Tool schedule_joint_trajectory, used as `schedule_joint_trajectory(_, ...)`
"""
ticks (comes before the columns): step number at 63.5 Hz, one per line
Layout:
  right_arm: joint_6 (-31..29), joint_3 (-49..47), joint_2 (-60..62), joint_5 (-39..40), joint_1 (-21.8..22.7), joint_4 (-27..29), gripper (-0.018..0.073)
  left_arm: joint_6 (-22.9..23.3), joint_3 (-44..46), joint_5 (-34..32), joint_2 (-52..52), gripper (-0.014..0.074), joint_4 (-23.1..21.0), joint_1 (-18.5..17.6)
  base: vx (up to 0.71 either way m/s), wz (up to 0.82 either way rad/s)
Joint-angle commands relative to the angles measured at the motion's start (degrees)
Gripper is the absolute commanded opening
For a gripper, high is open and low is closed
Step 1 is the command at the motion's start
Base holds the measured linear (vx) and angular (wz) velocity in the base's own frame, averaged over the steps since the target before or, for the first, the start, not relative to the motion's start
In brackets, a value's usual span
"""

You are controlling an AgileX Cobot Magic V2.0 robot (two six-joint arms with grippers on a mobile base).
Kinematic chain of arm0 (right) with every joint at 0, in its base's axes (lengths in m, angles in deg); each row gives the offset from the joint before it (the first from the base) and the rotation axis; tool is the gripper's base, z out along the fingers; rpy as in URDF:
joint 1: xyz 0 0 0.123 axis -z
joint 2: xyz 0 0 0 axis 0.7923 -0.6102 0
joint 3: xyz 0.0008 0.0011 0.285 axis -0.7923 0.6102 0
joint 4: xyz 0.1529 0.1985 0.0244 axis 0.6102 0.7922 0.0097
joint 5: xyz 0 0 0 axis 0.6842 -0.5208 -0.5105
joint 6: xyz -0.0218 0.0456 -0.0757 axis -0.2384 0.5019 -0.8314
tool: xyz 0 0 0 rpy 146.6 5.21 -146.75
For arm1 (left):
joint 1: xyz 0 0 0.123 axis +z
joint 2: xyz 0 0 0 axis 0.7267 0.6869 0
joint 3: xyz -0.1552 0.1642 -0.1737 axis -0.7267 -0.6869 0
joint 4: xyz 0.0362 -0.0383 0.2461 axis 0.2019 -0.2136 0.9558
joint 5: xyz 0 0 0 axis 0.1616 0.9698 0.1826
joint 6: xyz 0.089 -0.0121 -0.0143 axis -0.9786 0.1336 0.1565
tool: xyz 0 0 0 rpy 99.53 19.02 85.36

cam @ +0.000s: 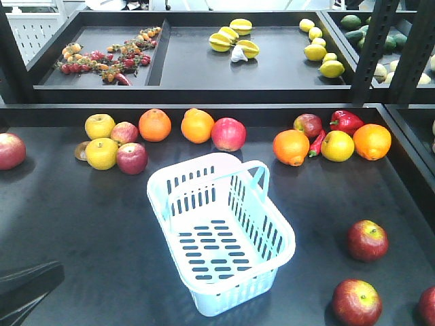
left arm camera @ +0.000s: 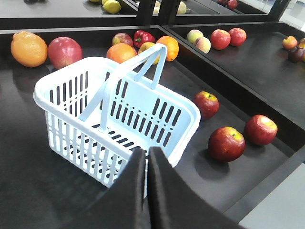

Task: Pick three apples into basket with both arms
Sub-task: 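Open the left gripper and lift it off the basket handle, then reach the right gripper to the red apple nearest it and grasp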

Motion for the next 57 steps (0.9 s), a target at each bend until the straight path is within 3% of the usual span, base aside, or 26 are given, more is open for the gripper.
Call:
schedule_joint_trajectory(1,-3.89,-8.21,0.47,-0.38,0.04,-2.26,-0.0005,0.32,1.4,-3.29,-0.08,-0.0008,-1.6,-0.33,0.0,0.0)
schedule_joint_trajectory(9,-11.58,-23.12,-4.74,-17.86,0.04,-10.91,-0.0001,0.32,1.4,-3.29,-0.08,-0.0008,-1.6,-0.33,0.0,0.0)
schedule_joint_trajectory(16,-16.63,-34.52,-12.33,-32.52,0.12,-14.34,0.0026,0.32,1.4,-3.29,-0.08,-0.0008,-1.6,-0.33,0.0,0.0)
schedule_joint_trajectory(24,-25.17,-41.51,-21.06,-43.34,0.12,-15.01,0.0167,0.32,1.4,-3.29,-0.08,-0.0008,-1.6,-0.33,0.0,0.0)
schedule_joint_trajectory(35,-28.14,-43.02,-29.26,-47.01,0.12,-14.26,0.0573,0.32,1.4,-3.29,-0.08,-0.0008,-1.6,-0.33,0.0,0.0)
schedule_joint_trajectory(41,-28.38,-42.18,-31.6,-46.92,0.12,-14.68,0.0722,0.32,1.4,-3.29,-0.08,-0.0008,-1.6,-0.33,0.0,0.0)
schedule_joint_trajectory(57,-33.01,-48.51,-42.87,-53.65,0.12,-15.29,0.0703,0.32,1.4,-3.29,-0.08,-0.0008,-1.6,-0.33,0.0,0.0)
